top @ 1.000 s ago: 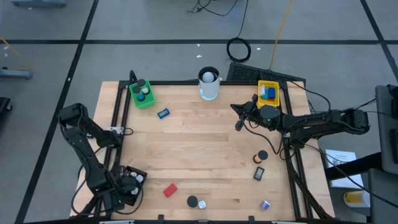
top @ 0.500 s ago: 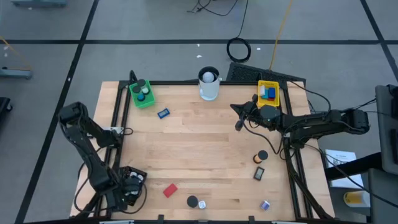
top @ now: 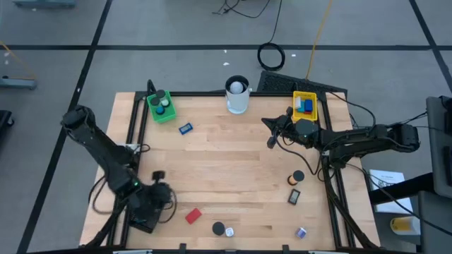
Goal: Pick & Place Office items
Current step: Put the orange hourglass timer into the green bin
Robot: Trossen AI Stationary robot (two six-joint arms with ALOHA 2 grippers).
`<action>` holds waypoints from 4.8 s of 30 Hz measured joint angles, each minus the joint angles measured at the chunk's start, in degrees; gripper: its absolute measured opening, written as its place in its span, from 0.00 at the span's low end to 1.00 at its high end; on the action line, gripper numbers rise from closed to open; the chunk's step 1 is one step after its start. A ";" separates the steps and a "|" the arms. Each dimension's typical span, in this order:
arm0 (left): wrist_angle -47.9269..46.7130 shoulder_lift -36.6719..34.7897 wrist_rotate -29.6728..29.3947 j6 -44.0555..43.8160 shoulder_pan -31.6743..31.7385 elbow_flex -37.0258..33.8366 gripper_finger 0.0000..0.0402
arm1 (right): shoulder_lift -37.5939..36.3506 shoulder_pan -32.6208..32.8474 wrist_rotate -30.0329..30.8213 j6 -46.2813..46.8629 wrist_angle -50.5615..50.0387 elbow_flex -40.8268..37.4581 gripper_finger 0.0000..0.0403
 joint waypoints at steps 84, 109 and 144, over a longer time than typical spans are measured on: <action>86.88 -3.70 15.15 62.26 52.83 -33.49 0.06 | 13.27 51.54 -2.43 88.37 -104.95 31.36 0.85; 86.55 -3.70 15.14 60.06 52.83 -33.50 0.06 | 13.27 51.54 -2.45 87.27 -96.62 24.94 0.51; 106.74 -6.22 16.58 51.50 67.95 -46.69 0.06 | 46.49 5.59 -16.70 2.63 -67.15 63.98 0.49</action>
